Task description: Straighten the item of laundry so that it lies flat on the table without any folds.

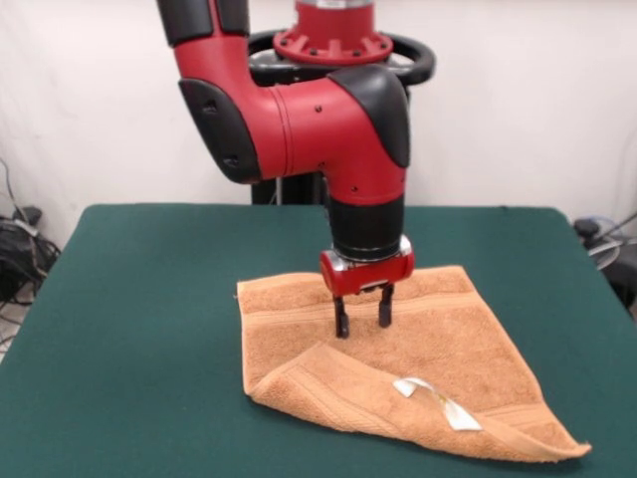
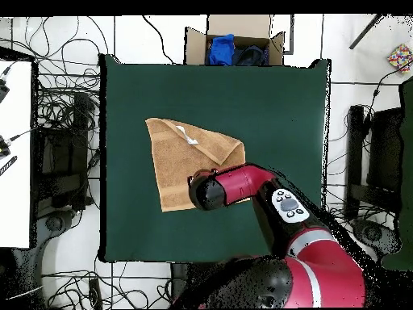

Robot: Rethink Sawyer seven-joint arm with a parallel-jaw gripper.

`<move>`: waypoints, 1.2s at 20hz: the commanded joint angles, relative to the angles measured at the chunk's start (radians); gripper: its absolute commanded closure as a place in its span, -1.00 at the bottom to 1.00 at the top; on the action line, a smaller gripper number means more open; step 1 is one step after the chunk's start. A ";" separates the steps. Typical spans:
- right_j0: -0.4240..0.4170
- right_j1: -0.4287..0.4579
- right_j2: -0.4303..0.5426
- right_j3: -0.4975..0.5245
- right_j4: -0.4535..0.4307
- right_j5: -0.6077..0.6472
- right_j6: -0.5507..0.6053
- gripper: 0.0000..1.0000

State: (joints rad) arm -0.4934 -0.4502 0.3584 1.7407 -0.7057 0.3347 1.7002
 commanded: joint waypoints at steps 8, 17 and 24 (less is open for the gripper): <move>0.083 0.069 -0.027 -0.038 -0.036 -0.074 0.078 -1.00; 0.040 0.152 0.054 -0.163 0.008 0.041 -0.041 -1.00; 0.055 0.112 0.064 -0.180 0.033 0.104 -0.049 -1.00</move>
State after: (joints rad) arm -0.4551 -0.4456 0.3369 1.7057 -0.6859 0.3865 1.7002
